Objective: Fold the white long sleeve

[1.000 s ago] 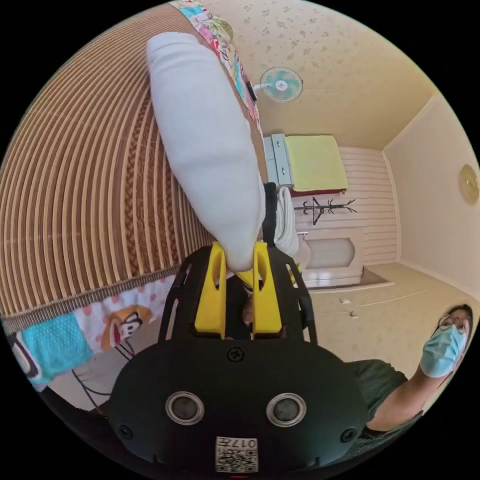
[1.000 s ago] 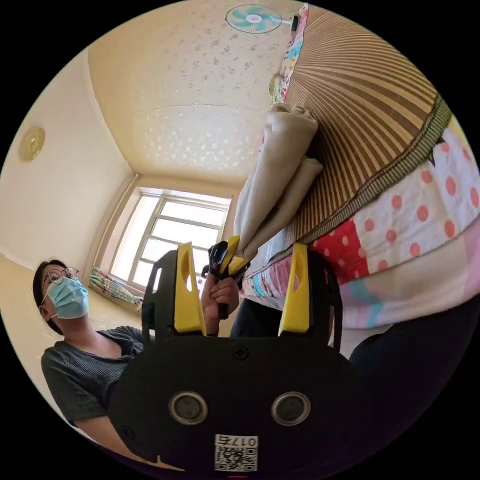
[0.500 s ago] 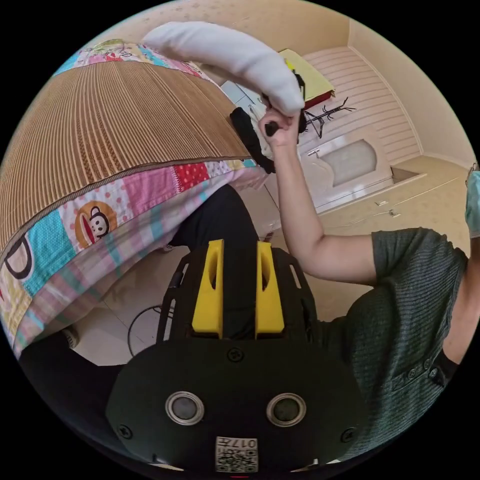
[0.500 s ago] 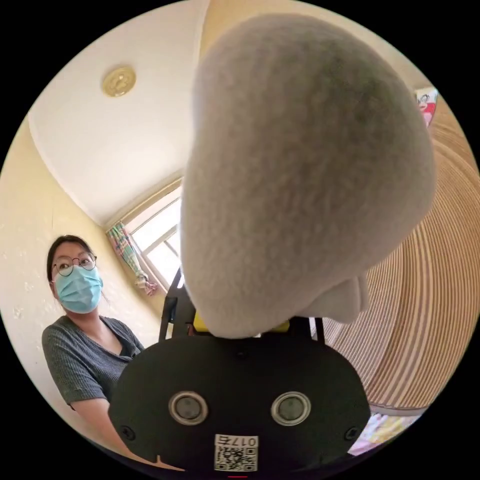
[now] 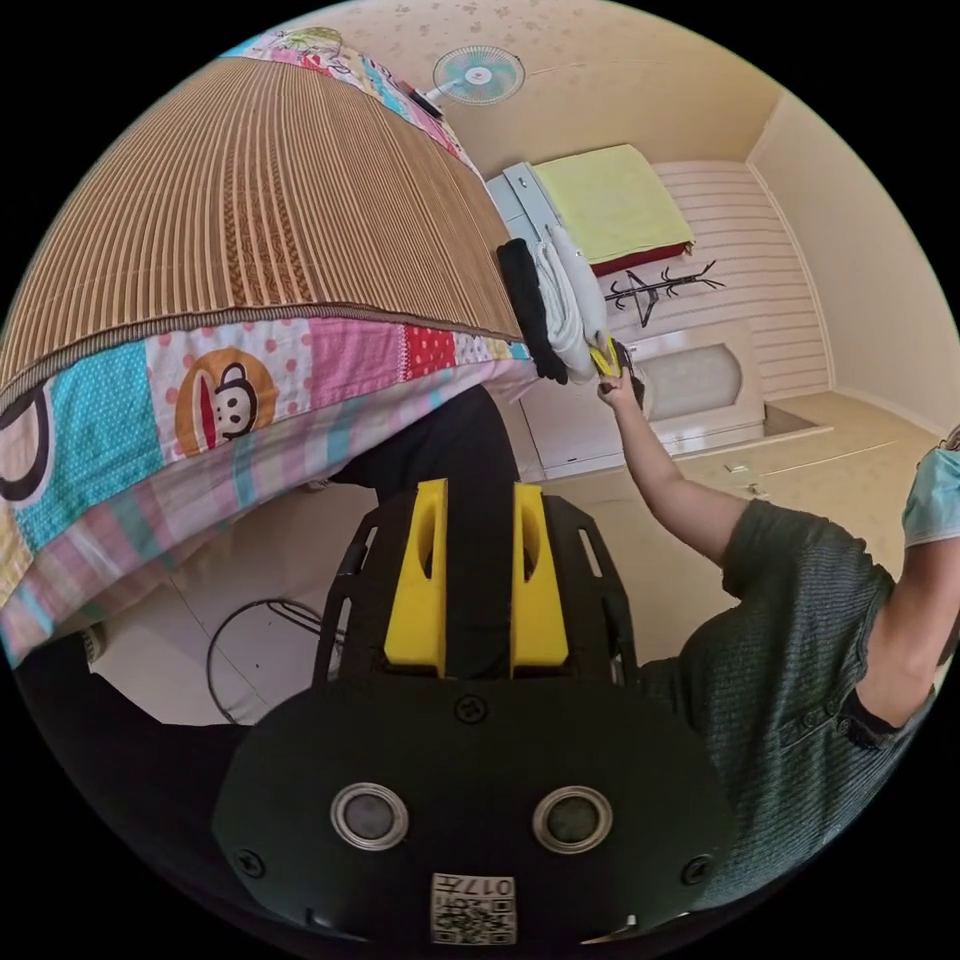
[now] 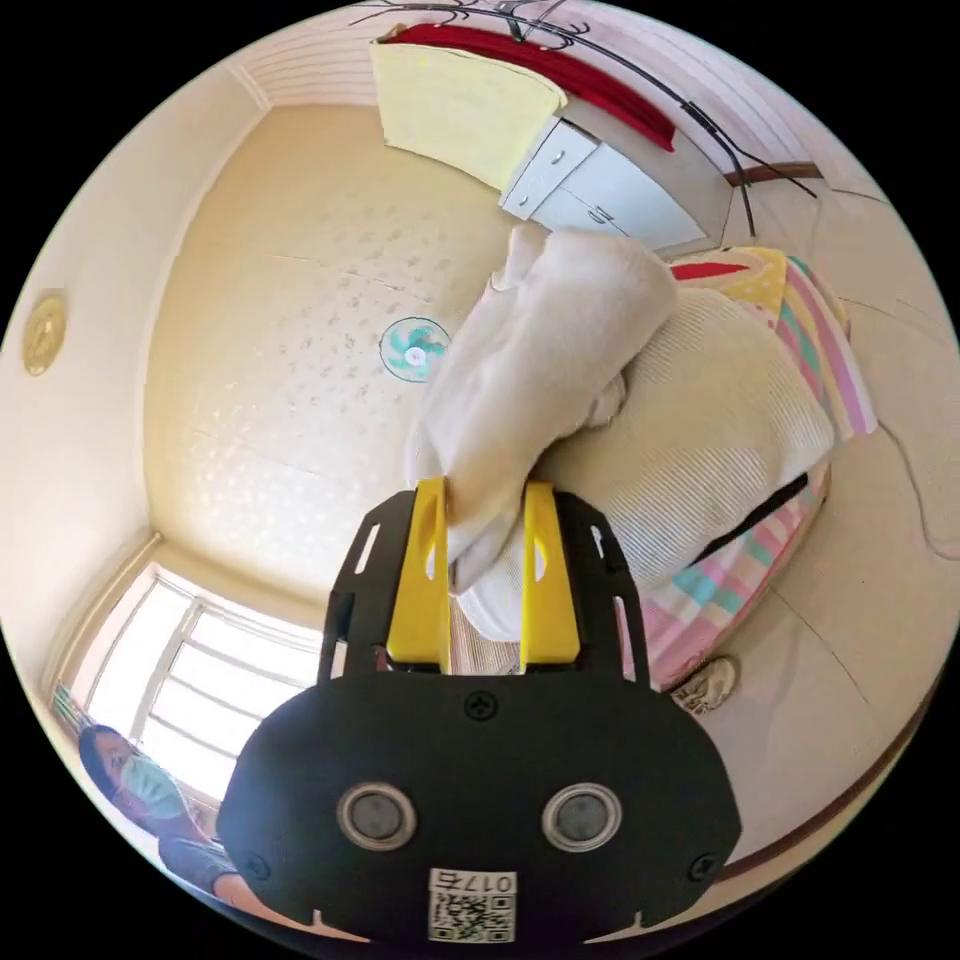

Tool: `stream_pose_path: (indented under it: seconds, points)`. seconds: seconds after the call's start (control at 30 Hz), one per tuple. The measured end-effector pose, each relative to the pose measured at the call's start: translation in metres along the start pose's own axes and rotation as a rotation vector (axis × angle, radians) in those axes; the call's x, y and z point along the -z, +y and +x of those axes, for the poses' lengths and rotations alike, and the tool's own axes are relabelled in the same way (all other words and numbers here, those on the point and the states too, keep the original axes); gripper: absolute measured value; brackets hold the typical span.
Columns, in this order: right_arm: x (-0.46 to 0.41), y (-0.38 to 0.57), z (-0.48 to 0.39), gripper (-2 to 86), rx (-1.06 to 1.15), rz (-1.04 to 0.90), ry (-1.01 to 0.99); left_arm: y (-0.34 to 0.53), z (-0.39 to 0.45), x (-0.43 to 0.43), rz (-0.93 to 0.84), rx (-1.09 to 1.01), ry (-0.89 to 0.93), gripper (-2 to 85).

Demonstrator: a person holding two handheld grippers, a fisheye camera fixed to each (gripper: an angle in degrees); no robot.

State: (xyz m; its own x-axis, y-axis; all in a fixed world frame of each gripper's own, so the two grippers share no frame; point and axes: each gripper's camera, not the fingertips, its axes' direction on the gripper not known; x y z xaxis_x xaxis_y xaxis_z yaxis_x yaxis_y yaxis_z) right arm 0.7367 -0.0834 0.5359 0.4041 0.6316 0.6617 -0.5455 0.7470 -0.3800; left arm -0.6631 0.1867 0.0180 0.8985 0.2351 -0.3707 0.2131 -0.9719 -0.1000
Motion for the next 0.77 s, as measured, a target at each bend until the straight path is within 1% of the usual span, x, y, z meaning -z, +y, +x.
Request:
stream_pose_path:
  seconds: [0.03,0.1,0.17,0.2,0.23,0.27,0.3,0.33,0.37,0.4,0.47,0.53,0.63,0.7,0.77]
  points:
    - [0.006,0.015,-0.002,9.4,0.013,0.014,0.026,-0.001,0.003,-0.006,0.000,0.000,-0.015,6.4]
    - [0.014,0.083,-0.020,5.1,0.111,0.025,0.113,-0.001,0.007,-0.015,0.005,-0.007,-0.052,5.7]
    - [0.004,0.132,-0.034,2.7,0.187,0.004,0.112,0.002,0.015,-0.019,0.059,-0.011,-0.168,3.6]
    - [-0.009,0.164,-0.044,2.0,0.239,-0.028,0.084,0.004,0.017,-0.017,0.089,-0.009,-0.205,2.7]
    - [-0.018,0.178,-0.048,1.6,0.257,-0.050,0.066,0.008,0.024,-0.010,0.161,-0.037,-0.260,0.8]
    - [-0.038,0.202,-0.055,1.2,0.257,-0.112,0.027,0.011,0.031,0.000,0.224,-0.074,-0.300,0.3]
    - [-0.063,0.222,-0.062,1.0,0.264,-0.206,-0.043,0.011,0.034,0.006,0.252,-0.089,-0.320,0.1]
    - [-0.075,0.232,-0.067,0.9,0.277,-0.254,-0.089,0.012,0.037,0.021,0.304,-0.097,-0.377,0.2]
    - [-0.099,0.249,-0.076,0.7,0.302,-0.339,-0.189,0.015,0.040,0.040,0.362,-0.077,-0.463,0.7]
    - [-0.117,0.262,-0.083,0.6,0.312,-0.382,-0.273,0.017,0.041,0.051,0.392,-0.059,-0.518,1.2]
    - [-0.140,0.274,-0.091,0.5,0.323,-0.423,-0.373,0.033,0.043,0.099,0.529,0.038,-0.795,2.9]
    - [-0.163,0.281,-0.096,0.5,0.314,-0.476,-0.440,0.045,0.035,0.133,0.576,0.138,-0.956,3.9]
    - [-0.195,0.294,-0.113,0.4,0.388,-0.584,-0.505,0.059,0.005,0.184,0.543,0.315,-1.085,5.2]
    - [-0.212,0.308,-0.122,0.4,0.480,-0.669,-0.509,0.064,-0.005,0.202,0.543,0.311,-1.138,5.8]
    - [-0.219,0.316,-0.122,0.4,0.530,-0.704,-0.487,0.056,0.001,0.208,0.562,0.274,-1.155,6.4]
